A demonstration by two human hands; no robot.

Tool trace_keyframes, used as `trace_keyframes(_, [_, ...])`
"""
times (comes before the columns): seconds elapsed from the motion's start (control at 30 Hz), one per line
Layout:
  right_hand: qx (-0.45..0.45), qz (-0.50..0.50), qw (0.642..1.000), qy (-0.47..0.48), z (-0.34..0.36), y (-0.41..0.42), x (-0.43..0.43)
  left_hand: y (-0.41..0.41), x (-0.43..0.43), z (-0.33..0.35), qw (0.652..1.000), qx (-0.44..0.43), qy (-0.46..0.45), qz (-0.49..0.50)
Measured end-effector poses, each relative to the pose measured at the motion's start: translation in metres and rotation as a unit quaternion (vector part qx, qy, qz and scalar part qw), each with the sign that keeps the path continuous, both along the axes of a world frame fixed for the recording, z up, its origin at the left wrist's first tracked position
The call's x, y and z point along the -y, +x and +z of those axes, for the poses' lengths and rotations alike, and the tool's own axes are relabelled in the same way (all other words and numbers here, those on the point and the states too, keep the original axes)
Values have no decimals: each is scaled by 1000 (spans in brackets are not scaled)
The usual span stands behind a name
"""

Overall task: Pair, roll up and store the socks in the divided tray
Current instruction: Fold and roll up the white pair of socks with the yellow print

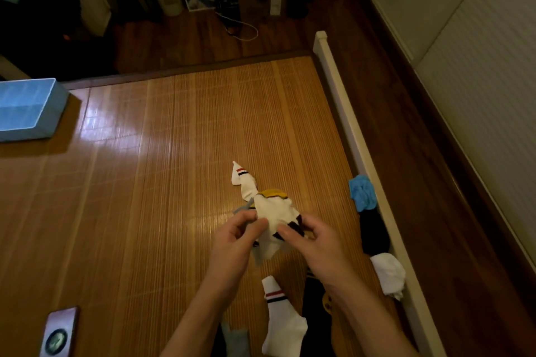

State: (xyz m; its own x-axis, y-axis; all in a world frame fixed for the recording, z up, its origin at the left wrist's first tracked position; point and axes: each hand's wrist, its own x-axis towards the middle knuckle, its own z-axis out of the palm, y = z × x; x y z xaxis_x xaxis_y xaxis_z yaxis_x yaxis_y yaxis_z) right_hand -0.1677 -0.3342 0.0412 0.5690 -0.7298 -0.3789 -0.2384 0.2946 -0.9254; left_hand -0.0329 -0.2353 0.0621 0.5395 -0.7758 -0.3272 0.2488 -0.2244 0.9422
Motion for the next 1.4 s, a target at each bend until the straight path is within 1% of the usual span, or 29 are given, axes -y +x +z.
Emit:
trace_keyframes(0.1, [-29,4,998,-55,14,-4,3,-2,-2,14,999,26,19,-5])
trace_keyframes(0.17, [-73,21,990,-119,26,-11,7,-2,-5,19,998,55,41,6])
trace_keyframes(0.2, [-92,18,987,-128,33,-14,9,-2,-8,23,997,51,51,17])
trace_keyframes(0.23, [-99,0,989,-114,40,-15,12,-1,-9,27,997,39,60,30])
trace_keyframes(0.27, [-94,-29,992,-77,46,-16,14,-1,-10,31,996,29,70,43])
trace_keyframes(0.3, [-74,-61,995,-18,52,-17,15,0,-11,35,995,24,79,52])
trace_keyframes(0.33, [-30,-95,994,54,59,-16,17,1,-12,39,994,24,90,55])
trace_keyframes(0.37, [31,-128,983,125,67,-14,19,2,-11,44,993,23,103,47])
trace_keyframes(0.43, [153,-170,944,236,83,-9,21,3,-8,54,991,0,132,-2])
trace_keyframes(0.47, [204,-179,921,280,89,-7,21,1,-7,58,990,-33,131,-29])
trace_keyframes(0.53, [278,-187,872,356,100,-3,22,-4,-4,63,983,-152,96,-48])
trace_keyframes(0.57, [296,-193,852,385,103,-2,23,-6,-2,66,971,-223,78,-39])
trace_keyframes(0.6, [305,-200,840,402,103,0,23,-8,0,69,955,-289,63,-25])
trace_keyframes(0.63, [305,-206,837,406,103,1,23,-10,2,71,938,-343,45,-2])
trace_keyframes(0.67, [299,-213,839,402,102,2,23,-10,5,71,925,-379,26,27])
trace_keyframes(0.7, [289,-220,842,398,100,2,22,-9,6,71,918,-392,12,55])
trace_keyframes(0.77, [268,-236,845,397,96,-1,20,-4,8,71,924,-371,9,89])
trace_keyframes(0.87, [223,-255,850,403,95,-9,19,7,9,74,941,-319,15,108])
trace_keyframes(0.97, [188,-245,861,404,99,-16,21,14,9,81,952,-280,13,121])
trace_keyframes(1.03, [137,-239,884,377,100,-14,19,15,9,89,959,-254,30,120])
trace_keyframes(1.07, [97,-234,905,343,102,-12,16,14,9,93,963,-240,44,117])
trace_keyframes(1.13, [8,-188,957,219,110,-8,7,10,8,98,967,-216,68,115])
trace_keyframes(1.17, [-27,-138,981,134,115,-5,2,9,6,101,968,-211,74,115])
trace_keyframes(1.2, [-46,-73,995,49,121,-4,-3,7,5,106,968,-212,77,114])
trace_keyframes(1.23, [-55,-3,998,-27,125,-2,-7,6,4,111,967,-217,76,109])
trace_keyframes(1.3, [-62,109,982,-144,136,-1,-13,4,1,125,968,-223,70,88])
trace_keyframes(1.33, [-58,136,973,-177,142,-1,-15,3,0,135,971,-217,69,73])
trace_keyframes(1.4, [-57,137,963,-226,156,0,-15,2,-2,153,975,-205,68,50])
